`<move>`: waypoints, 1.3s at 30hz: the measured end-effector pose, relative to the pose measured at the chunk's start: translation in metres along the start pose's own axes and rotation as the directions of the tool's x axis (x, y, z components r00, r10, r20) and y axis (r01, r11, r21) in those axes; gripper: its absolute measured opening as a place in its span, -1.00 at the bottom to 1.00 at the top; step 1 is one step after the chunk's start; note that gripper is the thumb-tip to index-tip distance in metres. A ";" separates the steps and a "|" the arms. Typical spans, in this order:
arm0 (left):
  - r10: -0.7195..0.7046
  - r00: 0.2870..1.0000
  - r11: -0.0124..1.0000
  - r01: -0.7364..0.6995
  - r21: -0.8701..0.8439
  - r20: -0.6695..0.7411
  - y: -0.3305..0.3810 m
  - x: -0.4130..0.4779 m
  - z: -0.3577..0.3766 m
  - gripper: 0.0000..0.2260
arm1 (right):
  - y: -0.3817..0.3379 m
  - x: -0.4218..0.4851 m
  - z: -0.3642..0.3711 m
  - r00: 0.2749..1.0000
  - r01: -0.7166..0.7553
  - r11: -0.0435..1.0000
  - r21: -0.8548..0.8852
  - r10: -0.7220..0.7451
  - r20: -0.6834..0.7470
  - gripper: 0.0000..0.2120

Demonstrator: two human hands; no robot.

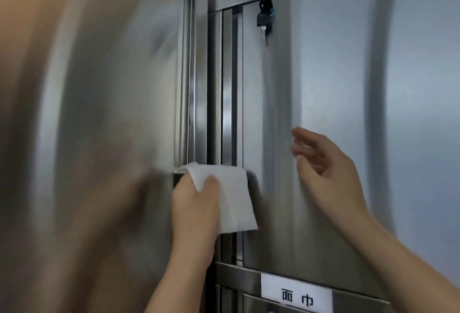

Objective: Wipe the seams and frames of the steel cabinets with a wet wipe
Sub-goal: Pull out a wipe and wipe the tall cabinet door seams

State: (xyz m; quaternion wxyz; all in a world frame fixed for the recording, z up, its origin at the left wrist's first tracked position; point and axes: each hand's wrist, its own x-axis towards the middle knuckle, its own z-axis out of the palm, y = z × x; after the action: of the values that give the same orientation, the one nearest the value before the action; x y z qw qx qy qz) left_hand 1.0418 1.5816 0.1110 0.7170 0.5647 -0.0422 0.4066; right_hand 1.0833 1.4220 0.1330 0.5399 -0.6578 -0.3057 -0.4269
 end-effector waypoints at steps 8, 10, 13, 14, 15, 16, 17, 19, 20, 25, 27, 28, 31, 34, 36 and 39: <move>0.506 0.861 0.764 -0.476 0.436 0.054 0.034 0.033 0.070 -0.73 | 0.005 0.024 -0.015 0.890 0.430 0.705 -0.564 -0.436 0.134 -0.46; 0.469 0.869 0.736 -0.484 0.474 0.158 0.037 0.042 0.086 -0.61 | 0.009 0.042 -0.016 0.851 0.460 0.473 -0.752 -0.477 0.220 -0.45; 0.389 0.894 0.777 -0.448 0.443 0.221 0.036 0.052 0.102 -0.59 | 0.014 0.065 -0.017 0.841 0.458 0.327 -0.827 -0.461 0.284 -0.45; 0.367 0.904 0.797 -0.427 0.426 0.219 0.035 0.056 0.103 -0.61 | 0.017 0.071 -0.018 0.842 0.452 0.295 -0.842 -0.452 0.293 -0.45; 0.355 0.908 0.805 -0.418 0.421 0.223 0.035 0.059 0.104 -0.61 | 0.020 0.077 -0.019 0.844 0.444 0.261 -0.857 -0.442 0.302 -0.45; 0.359 0.902 0.799 -0.430 0.422 0.240 0.034 0.062 0.105 -0.62 | 0.023 0.082 -0.020 0.844 0.437 0.227 -0.870 -0.437 0.310 -0.46; 0.376 0.889 0.788 -0.456 0.414 0.262 0.033 0.065 0.105 -0.63 | 0.026 0.088 -0.022 0.843 0.433 0.199 -0.879 -0.434 0.317 -0.46; 0.407 0.865 0.780 -0.496 0.381 0.293 0.034 0.071 0.106 -0.65 | 0.030 0.097 -0.024 0.837 0.435 0.159 -0.886 -0.433 0.333 -0.47; 0.406 0.865 0.789 -0.495 0.365 0.295 0.035 0.074 0.107 -0.64 | 0.031 0.102 -0.025 0.831 0.440 0.141 -0.887 -0.438 0.342 -0.47; 0.340 0.896 0.896 -0.401 0.192 0.285 0.050 0.099 0.114 -0.66 | 0.031 0.112 -0.020 0.795 0.450 0.102 -0.887 -0.499 0.346 -0.45; 0.352 0.883 0.898 -0.412 0.156 0.310 0.057 0.107 0.118 -0.64 | 0.027 0.121 -0.017 0.785 0.445 0.083 -0.892 -0.515 0.344 -0.44; 0.367 0.871 0.889 -0.432 0.153 0.327 0.061 0.112 0.119 -0.64 | 0.025 0.128 -0.016 0.785 0.441 0.077 -0.894 -0.516 0.343 -0.44; 0.452 0.804 0.783 -0.565 0.259 0.387 0.071 0.128 0.127 -0.64 | 0.019 0.146 -0.015 0.792 0.417 0.069 -0.906 -0.516 0.325 -0.43; 0.537 0.735 0.630 -0.676 0.383 0.414 0.069 0.140 0.134 -0.65 | 0.020 0.150 -0.014 0.787 0.397 0.069 -0.915 -0.539 0.301 -0.43; 0.569 0.704 0.558 -0.710 0.429 0.426 0.061 0.142 0.133 -0.62 | 0.022 0.149 -0.014 0.779 0.392 0.060 -0.918 -0.552 0.297 -0.42; 0.615 0.662 0.430 -0.737 0.521 0.429 0.054 0.143 0.130 -0.59 | 0.024 0.150 -0.014 0.781 0.387 0.052 -0.920 -0.550 0.297 -0.39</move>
State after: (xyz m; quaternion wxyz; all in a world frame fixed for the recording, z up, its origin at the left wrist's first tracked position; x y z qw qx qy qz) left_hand 1.1554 1.5504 0.2737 0.2374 0.7453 -0.1820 0.5959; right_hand 1.1683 1.3944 0.2566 -0.1276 -0.6752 -0.1389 -0.7131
